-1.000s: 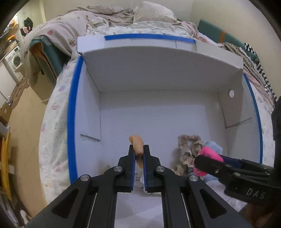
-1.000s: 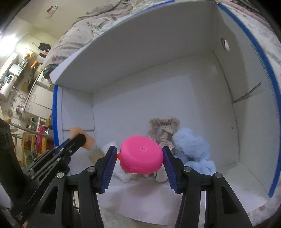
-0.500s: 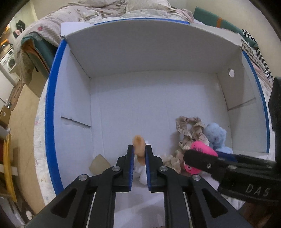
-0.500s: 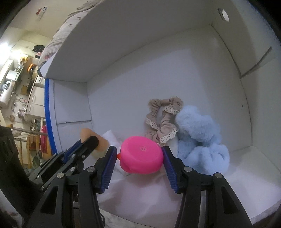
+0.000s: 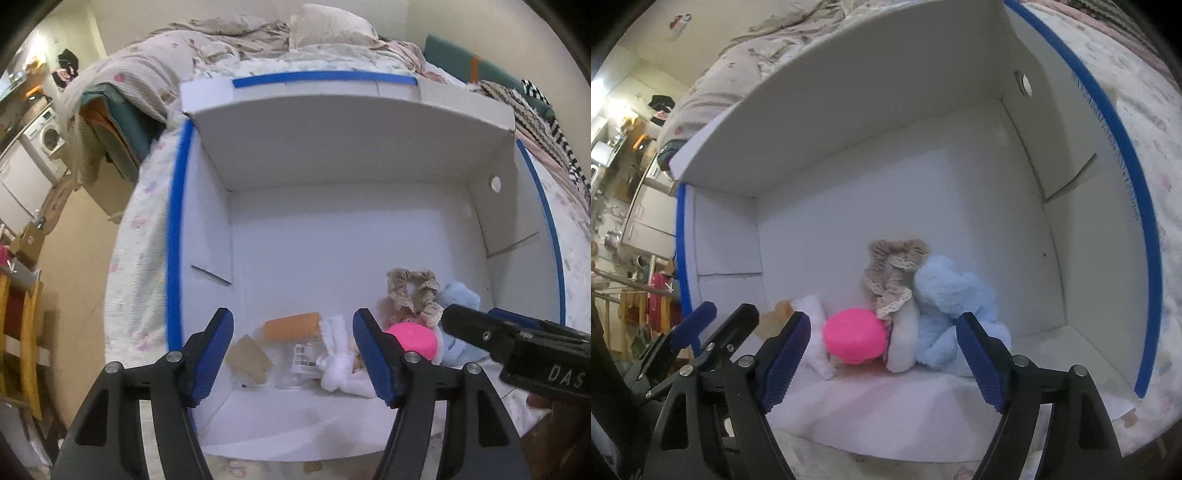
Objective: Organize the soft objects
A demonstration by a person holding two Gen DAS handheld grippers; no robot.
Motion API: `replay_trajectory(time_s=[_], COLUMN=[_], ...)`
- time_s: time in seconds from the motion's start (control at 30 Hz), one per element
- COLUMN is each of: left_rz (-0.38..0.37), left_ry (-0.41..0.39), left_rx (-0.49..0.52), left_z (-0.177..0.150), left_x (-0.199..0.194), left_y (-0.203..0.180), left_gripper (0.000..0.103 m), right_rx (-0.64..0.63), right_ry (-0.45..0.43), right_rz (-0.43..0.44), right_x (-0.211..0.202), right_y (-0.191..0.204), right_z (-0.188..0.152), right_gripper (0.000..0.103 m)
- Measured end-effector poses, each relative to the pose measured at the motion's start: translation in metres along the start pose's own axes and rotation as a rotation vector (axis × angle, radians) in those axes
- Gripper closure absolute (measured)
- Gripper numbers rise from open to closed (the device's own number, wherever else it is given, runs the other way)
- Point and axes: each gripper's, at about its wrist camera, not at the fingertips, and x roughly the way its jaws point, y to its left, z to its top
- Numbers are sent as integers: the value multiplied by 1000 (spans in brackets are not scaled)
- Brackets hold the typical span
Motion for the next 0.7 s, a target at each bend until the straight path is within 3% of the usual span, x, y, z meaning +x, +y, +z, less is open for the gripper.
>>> replay_trajectory(time_s=[0.07,0.1,0.13,0.37,0.5,0.6,0.7], left_rz=[-6,-7,-26,23,54,34,31], left_ry=[-14,-15,-17,-57,-96,-109,-150], left_rx=[4,10,14,-49,-69,-107,-146], left_z=[-1,-1,-1,-4,-11,-20,-33], left_x=[-6,-9,-13,-37,-52,-65,-82], left_y=[2,2,3,25,38,49,58], left_gripper=[39,39,39,39,39,39,33], right_rx=[3,6,11,63,54,7,-42], right_ry=[-27,-38,-46,-115,-173,-225,-270], right_rz=[10,7,4,71,38,2,-33], right_x=[-6,-8,-8,-23,-39,-55,-72], right_y=[0,-1,-2,-5,-5,-1,4], right_z=[-1,0,0,-1,-8,-17,-25], right_gripper=[11,1,0,0,0,0,0])
